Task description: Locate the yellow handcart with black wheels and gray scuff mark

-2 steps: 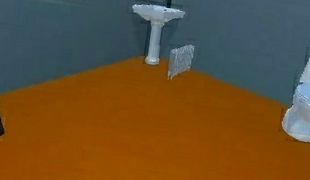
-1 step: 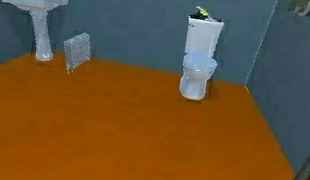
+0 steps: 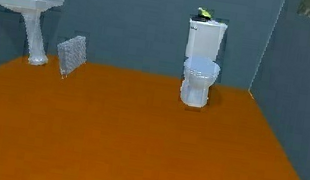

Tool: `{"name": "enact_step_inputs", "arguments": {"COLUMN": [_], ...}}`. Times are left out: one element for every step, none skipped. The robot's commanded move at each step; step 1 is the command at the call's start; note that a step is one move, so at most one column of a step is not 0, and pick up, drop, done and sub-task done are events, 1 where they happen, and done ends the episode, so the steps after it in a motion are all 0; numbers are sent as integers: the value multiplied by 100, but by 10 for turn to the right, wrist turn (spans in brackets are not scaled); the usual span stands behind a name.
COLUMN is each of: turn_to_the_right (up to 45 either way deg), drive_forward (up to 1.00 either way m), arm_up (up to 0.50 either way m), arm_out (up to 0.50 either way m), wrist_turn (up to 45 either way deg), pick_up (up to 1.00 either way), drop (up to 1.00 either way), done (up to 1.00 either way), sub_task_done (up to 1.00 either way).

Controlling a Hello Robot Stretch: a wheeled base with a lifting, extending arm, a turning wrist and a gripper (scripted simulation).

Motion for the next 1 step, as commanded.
{"name": "enact_step_inputs", "arguments": {"turn_to_the_right": [-450], "drive_forward": [0], "arm_up": [0], "arm_out": [0], "wrist_turn": [0], "pick_up": [0], "drop": [0], "done": [0], "sub_task_done": [0]}}
